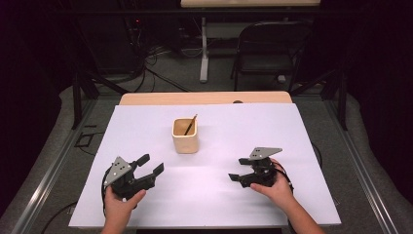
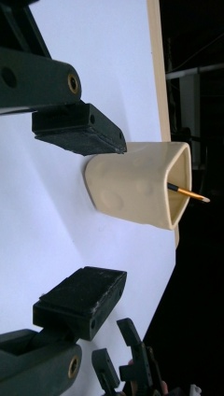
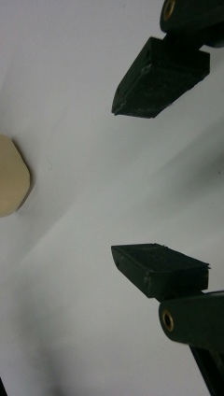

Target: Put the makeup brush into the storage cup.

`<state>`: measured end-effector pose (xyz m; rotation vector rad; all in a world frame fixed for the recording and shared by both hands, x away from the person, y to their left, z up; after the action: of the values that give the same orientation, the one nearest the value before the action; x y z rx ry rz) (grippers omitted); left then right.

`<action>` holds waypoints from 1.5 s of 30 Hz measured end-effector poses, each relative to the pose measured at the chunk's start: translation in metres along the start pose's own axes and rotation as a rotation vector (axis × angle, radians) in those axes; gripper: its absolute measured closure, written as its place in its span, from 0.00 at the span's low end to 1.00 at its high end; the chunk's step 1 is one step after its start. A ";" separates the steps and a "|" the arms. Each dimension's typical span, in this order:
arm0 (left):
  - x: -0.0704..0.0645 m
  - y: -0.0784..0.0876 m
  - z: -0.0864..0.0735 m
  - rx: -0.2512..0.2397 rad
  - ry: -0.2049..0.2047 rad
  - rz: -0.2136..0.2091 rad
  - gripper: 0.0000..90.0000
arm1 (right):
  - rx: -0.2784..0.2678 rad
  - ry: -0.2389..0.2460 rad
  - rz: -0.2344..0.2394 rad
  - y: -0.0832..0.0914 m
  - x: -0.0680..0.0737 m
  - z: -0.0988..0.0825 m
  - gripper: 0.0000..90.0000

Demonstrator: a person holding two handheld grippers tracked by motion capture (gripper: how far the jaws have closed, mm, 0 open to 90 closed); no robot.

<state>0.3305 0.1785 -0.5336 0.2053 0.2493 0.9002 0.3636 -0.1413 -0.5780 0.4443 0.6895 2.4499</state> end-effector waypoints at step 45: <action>-0.009 -0.028 -0.047 0.139 -0.044 -0.041 0.36 | 0.015 -0.005 0.004 -0.004 -0.002 -0.006 0.29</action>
<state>0.3316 0.1575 -0.5851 0.3477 0.2743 0.8374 0.3642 -0.1417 -0.5856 0.4578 0.7062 2.4482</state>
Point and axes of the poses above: each handheld gripper's, and its own axes: y roughly backward along the jaws, z roughly out of its top, x roughly to its left, the point moved 7 cm from there along -y, roughly forward along the jaws, and after that the axes turned 1 degree about -y, right-handed, at the moved point
